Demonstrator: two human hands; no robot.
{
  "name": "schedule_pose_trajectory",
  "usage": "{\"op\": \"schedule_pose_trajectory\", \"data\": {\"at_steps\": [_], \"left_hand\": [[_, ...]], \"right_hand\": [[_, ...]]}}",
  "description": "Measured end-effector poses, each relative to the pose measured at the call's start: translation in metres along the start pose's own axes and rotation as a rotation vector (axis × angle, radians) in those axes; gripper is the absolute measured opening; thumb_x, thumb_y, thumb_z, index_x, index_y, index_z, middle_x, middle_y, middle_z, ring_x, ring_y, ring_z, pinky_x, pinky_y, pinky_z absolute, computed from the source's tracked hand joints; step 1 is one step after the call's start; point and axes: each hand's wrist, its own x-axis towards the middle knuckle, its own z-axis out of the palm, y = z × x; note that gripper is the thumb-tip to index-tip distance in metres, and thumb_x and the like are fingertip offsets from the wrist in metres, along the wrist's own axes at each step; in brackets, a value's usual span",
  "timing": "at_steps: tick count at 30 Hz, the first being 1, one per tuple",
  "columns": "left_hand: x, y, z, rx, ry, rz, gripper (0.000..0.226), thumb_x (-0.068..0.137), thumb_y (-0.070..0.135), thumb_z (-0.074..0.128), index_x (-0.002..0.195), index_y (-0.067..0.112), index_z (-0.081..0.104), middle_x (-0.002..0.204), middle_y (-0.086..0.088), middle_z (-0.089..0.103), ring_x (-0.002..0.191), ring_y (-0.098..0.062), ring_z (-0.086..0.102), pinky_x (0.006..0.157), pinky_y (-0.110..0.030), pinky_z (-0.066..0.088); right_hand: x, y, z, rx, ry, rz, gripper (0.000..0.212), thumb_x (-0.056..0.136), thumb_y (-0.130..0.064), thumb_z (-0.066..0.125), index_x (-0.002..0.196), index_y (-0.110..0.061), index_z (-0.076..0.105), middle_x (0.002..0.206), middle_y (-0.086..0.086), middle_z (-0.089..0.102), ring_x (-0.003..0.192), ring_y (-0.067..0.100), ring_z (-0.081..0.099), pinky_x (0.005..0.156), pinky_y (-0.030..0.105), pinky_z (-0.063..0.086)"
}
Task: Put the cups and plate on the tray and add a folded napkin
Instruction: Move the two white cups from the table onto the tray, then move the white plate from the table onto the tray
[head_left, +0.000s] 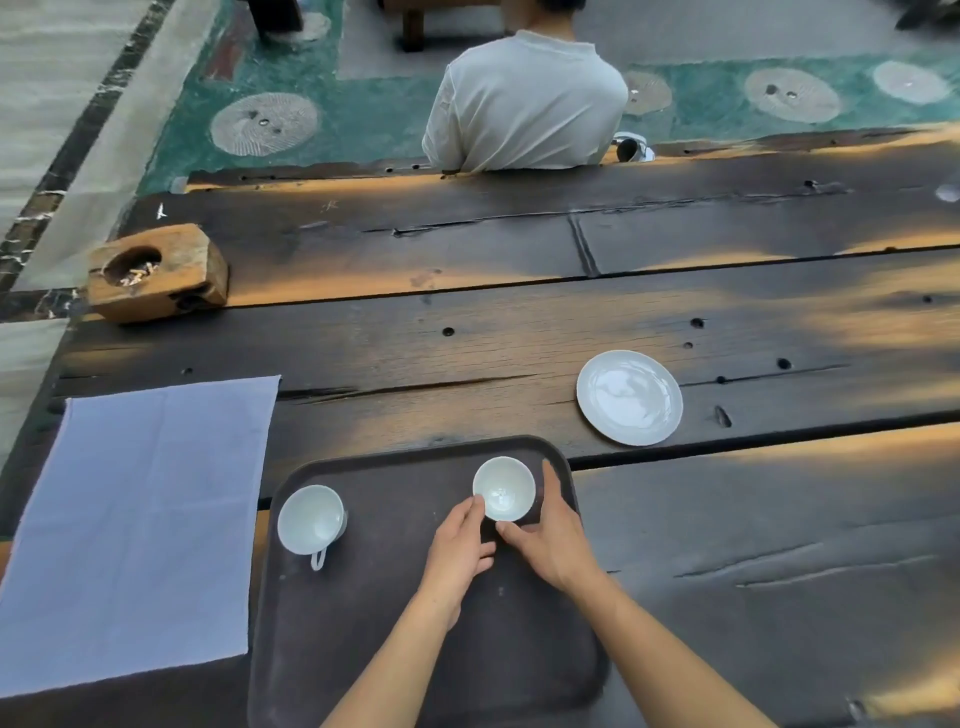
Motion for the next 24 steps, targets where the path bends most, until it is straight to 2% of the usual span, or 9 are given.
{"op": "schedule_pose_trajectory", "data": {"at_steps": [2, 6, 9, 12, 17, 18, 21, 23, 24], "left_hand": [[0.0, 0.001, -0.009, 0.039, -0.012, 0.019, 0.049, 0.103, 0.051, 0.047, 0.147, 0.028, 0.05, 0.139, 0.007, 0.058, 0.105, -0.018, 0.069, 0.091, -0.031, 0.057], [-0.001, 0.009, -0.027, 0.123, -0.029, 0.073, 0.048, 0.104, 0.048, 0.048, 0.147, 0.026, 0.049, 0.126, 0.014, 0.058, 0.104, -0.016, 0.068, 0.089, -0.031, 0.056], [-0.001, 0.018, -0.037, 0.174, -0.032, 0.125, 0.047, 0.103, 0.044, 0.052, 0.145, 0.023, 0.053, 0.117, 0.017, 0.061, 0.104, -0.016, 0.068, 0.093, -0.034, 0.057], [-0.001, 0.025, -0.043, 0.218, -0.038, 0.196, 0.048, 0.102, 0.044, 0.054, 0.144, 0.022, 0.053, 0.122, 0.012, 0.062, 0.103, -0.014, 0.069, 0.096, -0.037, 0.057], [-0.006, 0.034, -0.039, 0.237, -0.035, 0.296, 0.044, 0.1, 0.042, 0.056, 0.14, 0.023, 0.057, 0.125, 0.007, 0.067, 0.103, -0.011, 0.069, 0.088, -0.032, 0.058], [-0.007, 0.036, -0.037, 0.245, -0.035, 0.314, 0.043, 0.1, 0.042, 0.057, 0.139, 0.024, 0.058, 0.125, 0.007, 0.068, 0.106, -0.013, 0.069, 0.088, -0.032, 0.058], [-0.008, 0.04, -0.025, 0.281, -0.015, 0.359, 0.041, 0.098, 0.04, 0.058, 0.136, 0.023, 0.061, 0.126, 0.005, 0.07, 0.116, -0.019, 0.067, 0.103, -0.043, 0.053], [-0.009, 0.044, -0.014, 0.285, 0.0, 0.379, 0.038, 0.098, 0.038, 0.059, 0.133, 0.023, 0.063, 0.127, 0.003, 0.069, 0.118, -0.022, 0.066, 0.107, -0.047, 0.051], [-0.009, 0.045, -0.007, 0.284, 0.003, 0.385, 0.035, 0.099, 0.038, 0.06, 0.131, 0.024, 0.064, 0.127, 0.002, 0.068, 0.116, -0.022, 0.067, 0.106, -0.048, 0.051]], "right_hand": [[-0.005, -0.002, -0.003, 0.03, 0.016, 0.014, 0.111, 0.081, -0.038, 0.077, 0.16, -0.03, -0.001, 0.15, 0.001, 0.049, 0.096, 0.007, 0.072, 0.101, 0.031, 0.047], [-0.02, -0.009, -0.011, 0.013, 0.086, 0.023, 0.113, 0.079, -0.041, 0.077, 0.16, -0.029, 0.0, 0.154, 0.006, 0.045, 0.098, 0.012, 0.071, 0.088, 0.026, 0.042], [-0.033, -0.016, -0.016, 0.001, 0.15, 0.013, 0.107, 0.081, -0.042, 0.075, 0.16, -0.032, 0.004, 0.156, 0.007, 0.043, 0.095, 0.014, 0.071, 0.088, 0.028, 0.041], [-0.04, -0.02, -0.021, -0.021, 0.191, 0.002, 0.103, 0.084, -0.044, 0.074, 0.161, -0.029, 0.006, 0.155, 0.006, 0.043, 0.088, 0.013, 0.069, 0.087, 0.027, 0.04], [-0.044, -0.022, -0.034, -0.032, 0.228, -0.037, 0.102, 0.089, -0.042, 0.073, 0.162, -0.024, 0.005, 0.159, 0.007, 0.038, 0.1, 0.02, 0.07, 0.091, 0.029, 0.044], [-0.043, -0.022, -0.037, -0.034, 0.24, -0.038, 0.101, 0.089, -0.042, 0.073, 0.162, -0.024, 0.005, 0.157, 0.008, 0.041, 0.1, 0.02, 0.07, 0.09, 0.029, 0.044], [-0.041, -0.021, -0.049, -0.044, 0.27, -0.053, 0.1, 0.09, -0.041, 0.072, 0.162, -0.022, 0.006, 0.139, 0.013, 0.059, 0.101, 0.021, 0.068, 0.088, 0.029, 0.042], [-0.039, -0.017, -0.058, -0.056, 0.28, -0.072, 0.097, 0.09, -0.041, 0.071, 0.161, -0.023, 0.008, 0.123, 0.013, 0.066, 0.102, 0.023, 0.066, 0.089, 0.032, 0.043], [-0.037, -0.015, -0.063, -0.053, 0.279, -0.08, 0.095, 0.09, -0.041, 0.071, 0.16, -0.024, 0.009, 0.121, 0.013, 0.066, 0.106, 0.025, 0.064, 0.093, 0.034, 0.044]]}}
